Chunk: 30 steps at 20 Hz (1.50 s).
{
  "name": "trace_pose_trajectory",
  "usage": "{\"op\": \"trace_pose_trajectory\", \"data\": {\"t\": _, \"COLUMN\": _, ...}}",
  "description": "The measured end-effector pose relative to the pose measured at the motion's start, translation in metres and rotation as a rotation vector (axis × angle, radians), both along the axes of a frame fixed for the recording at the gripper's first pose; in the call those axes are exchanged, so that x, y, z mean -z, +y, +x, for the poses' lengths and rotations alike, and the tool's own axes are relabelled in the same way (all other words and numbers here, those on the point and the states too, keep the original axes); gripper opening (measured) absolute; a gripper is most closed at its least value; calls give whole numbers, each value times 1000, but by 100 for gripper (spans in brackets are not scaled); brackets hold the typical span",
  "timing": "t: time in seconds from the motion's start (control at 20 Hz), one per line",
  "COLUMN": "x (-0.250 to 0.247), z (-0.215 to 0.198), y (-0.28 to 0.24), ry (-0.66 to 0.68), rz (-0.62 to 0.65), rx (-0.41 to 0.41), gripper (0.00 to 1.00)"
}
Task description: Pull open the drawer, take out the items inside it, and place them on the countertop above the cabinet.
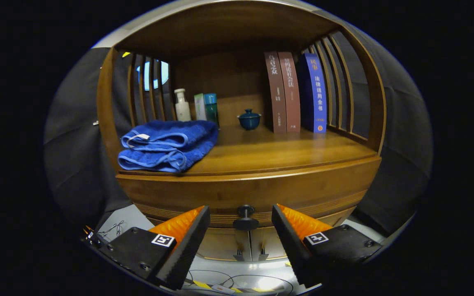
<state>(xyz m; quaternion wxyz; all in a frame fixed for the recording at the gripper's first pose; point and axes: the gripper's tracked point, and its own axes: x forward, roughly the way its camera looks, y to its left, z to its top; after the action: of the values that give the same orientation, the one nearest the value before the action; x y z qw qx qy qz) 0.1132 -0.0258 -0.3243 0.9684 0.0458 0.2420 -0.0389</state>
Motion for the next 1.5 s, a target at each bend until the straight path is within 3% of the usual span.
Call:
{"op": "trace_pose_trajectory", "data": {"t": 0.25, "x": 33, "z": 14, "y": -6, "ry": 66, "rz": -4, "rx": 13, "gripper": 99}}
{"op": "trace_pose_trajectory", "data": {"t": 0.35, "x": 42, "z": 15, "y": -8, "ry": 95, "rz": -17, "rx": 10, "gripper": 95}}
{"op": "trace_pose_trajectory", "data": {"t": 0.6, "x": 52, "z": 17, "y": -3, "ry": 107, "rz": 0, "rx": -1, "gripper": 53}}
{"op": "trace_pose_trajectory", "data": {"t": 0.65, "x": 53, "z": 18, "y": -4, "ry": 99, "rz": 5, "rx": 1, "gripper": 53}}
{"op": "trace_pose_trajectory", "data": {"t": 0.7, "x": 55, "z": 19, "y": -3, "ry": 101, "rz": 12, "rx": 1, "gripper": 44}}
{"op": "trace_pose_trajectory", "data": {"t": 1.1, "x": 49, "z": 7, "y": -4, "ry": 115, "rz": 2, "rx": -8, "gripper": 44}}
{"op": "trace_pose_trajectory", "data": {"t": 1.5, "x": 43, "z": -32, "y": -1, "ry": 136, "rz": -13, "rx": -28, "gripper": 44}}
